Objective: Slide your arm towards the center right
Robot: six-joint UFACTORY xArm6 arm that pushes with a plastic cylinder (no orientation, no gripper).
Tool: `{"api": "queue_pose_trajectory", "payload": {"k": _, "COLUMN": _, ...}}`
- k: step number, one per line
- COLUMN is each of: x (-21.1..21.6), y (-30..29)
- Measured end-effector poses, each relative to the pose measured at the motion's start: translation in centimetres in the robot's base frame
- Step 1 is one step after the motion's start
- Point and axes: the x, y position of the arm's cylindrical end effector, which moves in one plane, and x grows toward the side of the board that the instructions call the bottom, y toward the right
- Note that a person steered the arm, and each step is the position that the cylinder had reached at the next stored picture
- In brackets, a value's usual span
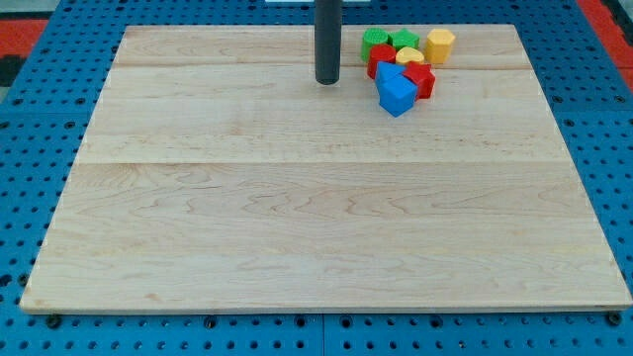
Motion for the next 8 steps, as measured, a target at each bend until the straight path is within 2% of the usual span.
{"api": "queue_pose_trajectory", "payload": {"k": 1, "x": -0.1, "y": 0.0}}
{"api": "queue_pose_trajectory", "payload": {"k": 2, "x": -5.2, "y": 0.0}}
{"api": "queue_pose_trajectory", "payload": {"k": 4, "x": -10.3, "y": -1.5}}
{"api": "queue_pose_trajectory", "payload": {"k": 5, "x": -10.4, "y": 5.7}}
{"api": "queue_pose_trajectory", "payload": {"k": 6, "x": -10.4, "y": 8.1}}
{"api": "queue_pose_trajectory", "payload": {"k": 8, "x": -8.7, "y": 5.2}}
